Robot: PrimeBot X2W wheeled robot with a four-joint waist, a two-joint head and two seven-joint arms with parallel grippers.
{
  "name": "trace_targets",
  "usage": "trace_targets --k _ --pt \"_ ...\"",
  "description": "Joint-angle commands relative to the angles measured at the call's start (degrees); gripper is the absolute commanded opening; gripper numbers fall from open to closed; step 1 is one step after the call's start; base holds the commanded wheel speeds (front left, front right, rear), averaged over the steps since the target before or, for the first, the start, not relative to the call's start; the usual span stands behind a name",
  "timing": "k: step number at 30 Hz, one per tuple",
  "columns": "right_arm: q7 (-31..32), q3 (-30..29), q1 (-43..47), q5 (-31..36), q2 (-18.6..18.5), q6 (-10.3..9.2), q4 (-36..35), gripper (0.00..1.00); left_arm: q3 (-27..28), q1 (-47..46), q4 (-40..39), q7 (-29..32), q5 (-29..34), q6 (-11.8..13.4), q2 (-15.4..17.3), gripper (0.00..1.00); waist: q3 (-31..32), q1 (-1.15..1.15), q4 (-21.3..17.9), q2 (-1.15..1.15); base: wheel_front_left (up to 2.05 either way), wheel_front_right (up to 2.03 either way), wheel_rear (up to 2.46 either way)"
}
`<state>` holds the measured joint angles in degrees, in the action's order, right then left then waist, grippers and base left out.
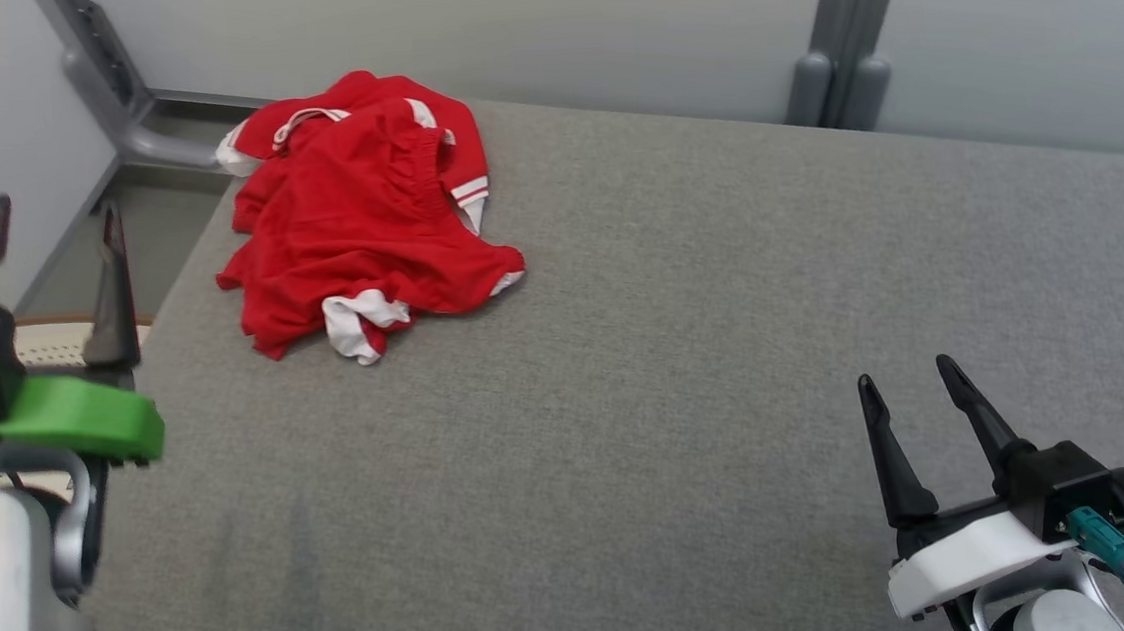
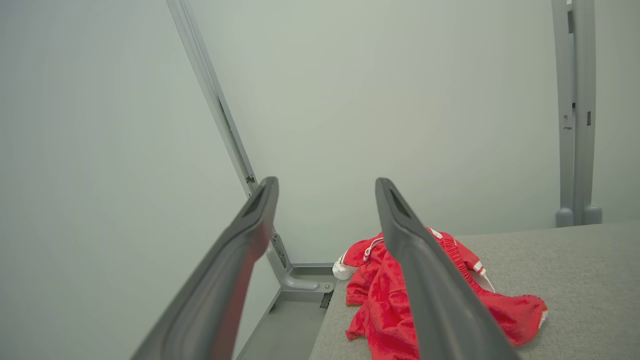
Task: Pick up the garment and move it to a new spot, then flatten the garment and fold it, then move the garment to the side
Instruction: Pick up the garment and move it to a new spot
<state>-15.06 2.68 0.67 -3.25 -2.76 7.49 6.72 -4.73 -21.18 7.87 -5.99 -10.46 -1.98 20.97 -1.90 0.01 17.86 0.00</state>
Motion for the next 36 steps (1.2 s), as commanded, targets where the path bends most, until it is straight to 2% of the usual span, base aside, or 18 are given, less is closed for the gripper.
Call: trace_targets --k 1,5,13,18,20,25,29,36 --pt "-0.18 -0.26 -1.18 0.68 -0.22 0.0 -0.41 1.0 -0.21 -3.15 1.12 0.78 0.2 -0.61 0.99 1.0 -4.71 -0.01 -4.66 0.0 0.0 0.0 0.0" --pt "-0.18 -0.72 -2.95 2.23 -0.23 0.0 -1.42 1.0 -0.41 -12.49 6.6 4.02 -1.29 -2.34 2.21 1.0 -9.34 -0.01 -7.75 0.0 0.0 0.0 0.0" --pt "-0.18 -1.75 -6.38 4.38 -0.21 0.0 -3.33 1.0 -3.48 -24.7 20.67 10.72 -4.37 -4.46 1.18 1.0 -18.03 -0.01 -10.64 0.0 0.0 0.0 0.0" --pt "-0.18 -1.94 -7.94 4.89 -0.2 0.0 -4.13 1.0 -8.72 -26.83 28.67 16.92 -6.93 -5.4 0.16 1.0 -21.17 -0.01 -11.1 0.0 0.0 0.0 0.0" --pt "-0.18 -1.89 -8.53 5.04 -0.2 0.0 -4.27 1.0 -12.23 -26.6 29.94 19.44 -10.16 -5.44 -0.2 1.0 -21.97 -0.01 -11.23 0.0 0.0 0.0 0.0" --pt "-0.18 -1.54 -9.66 4.88 -0.2 0.0 -4.55 1.0 -19.26 -25.66 30.27 23.1 -18.21 -5.43 1.95 1.0 -23.59 -0.01 -11.48 0.0 0.0 0.0 0.0" --pt "-0.18 -1.23 -10.12 4.73 -0.2 0.0 -4.61 1.0 -22.46 -26.25 31.54 23.28 -21.41 -5.45 4.08 1.0 -24.55 -0.01 -12.02 0.0 0.0 0.0 0.0" --pt "-0.18 -1.0 -10.5 4.44 -0.2 0.0 -4.22 1.0 -25.33 -27.31 36.02 22.52 -23.81 -5.44 5.3 1.0 -25.13 -0.01 -13.06 0.0 0.0 0.0 0.0"
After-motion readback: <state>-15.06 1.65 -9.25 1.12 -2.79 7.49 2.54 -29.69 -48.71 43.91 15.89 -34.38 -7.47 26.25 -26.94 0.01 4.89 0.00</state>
